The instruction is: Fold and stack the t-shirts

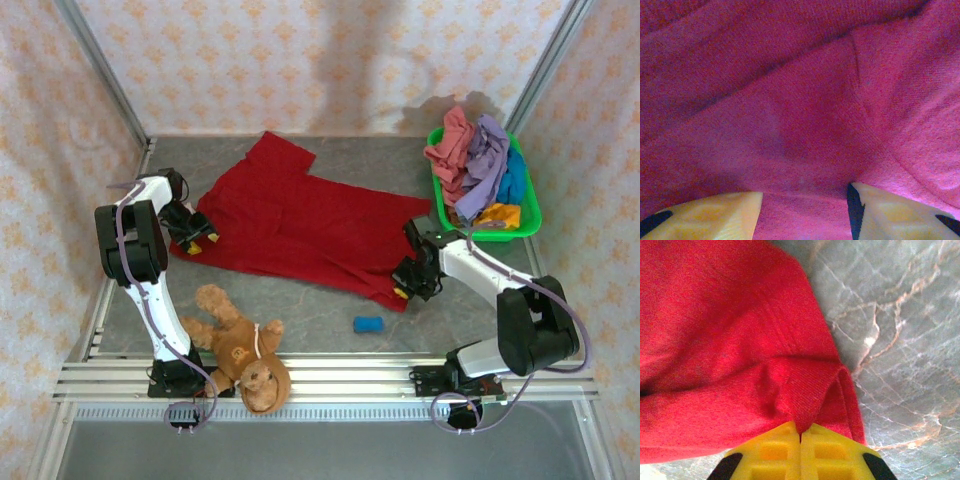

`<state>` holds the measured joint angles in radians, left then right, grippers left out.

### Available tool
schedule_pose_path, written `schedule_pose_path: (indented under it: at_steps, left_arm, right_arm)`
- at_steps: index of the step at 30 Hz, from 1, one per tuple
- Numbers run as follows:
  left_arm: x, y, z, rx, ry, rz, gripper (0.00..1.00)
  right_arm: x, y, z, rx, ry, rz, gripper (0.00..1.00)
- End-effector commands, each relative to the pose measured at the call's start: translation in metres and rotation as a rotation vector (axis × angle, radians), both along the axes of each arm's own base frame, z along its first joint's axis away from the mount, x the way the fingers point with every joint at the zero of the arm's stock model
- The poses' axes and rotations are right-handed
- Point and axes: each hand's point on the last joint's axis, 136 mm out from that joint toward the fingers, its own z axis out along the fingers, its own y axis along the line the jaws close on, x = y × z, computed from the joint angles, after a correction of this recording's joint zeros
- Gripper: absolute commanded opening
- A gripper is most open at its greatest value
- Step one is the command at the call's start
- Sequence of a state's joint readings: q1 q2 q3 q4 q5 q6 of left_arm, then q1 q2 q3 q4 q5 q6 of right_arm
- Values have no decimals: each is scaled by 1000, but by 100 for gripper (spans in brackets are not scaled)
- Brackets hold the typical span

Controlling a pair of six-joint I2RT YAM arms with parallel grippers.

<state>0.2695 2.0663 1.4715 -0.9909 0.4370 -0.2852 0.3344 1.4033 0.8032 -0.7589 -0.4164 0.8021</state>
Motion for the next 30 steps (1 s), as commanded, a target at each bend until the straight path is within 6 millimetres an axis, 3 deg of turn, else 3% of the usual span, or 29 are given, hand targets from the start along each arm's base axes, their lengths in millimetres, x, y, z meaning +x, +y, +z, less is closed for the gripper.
schedule_pose_path:
  at_steps: [1, 6, 13, 17, 23, 30]
  left_arm:
    - [-22, 10, -29, 27, 110, -19, 54]
    - [-23, 12, -32, 33, 119, -20, 54]
    - [-24, 12, -35, 33, 128, -22, 54]
    - [-23, 12, -36, 33, 129, -24, 54]
    - [-24, 13, -37, 30, 128, -22, 54]
    - [-23, 13, -33, 31, 121, -23, 54]
  right_arm:
    - [14, -15, 14, -81, -62, -46, 0]
    - [29, -33, 24, -167, -155, -114, 0]
    - [45, -42, 15, -139, -171, -197, 0]
    - [52, -46, 17, -177, -150, -137, 15]
    - [45, -54, 31, -212, -173, -114, 28]
    - [19, -25, 37, -80, -96, -5, 33]
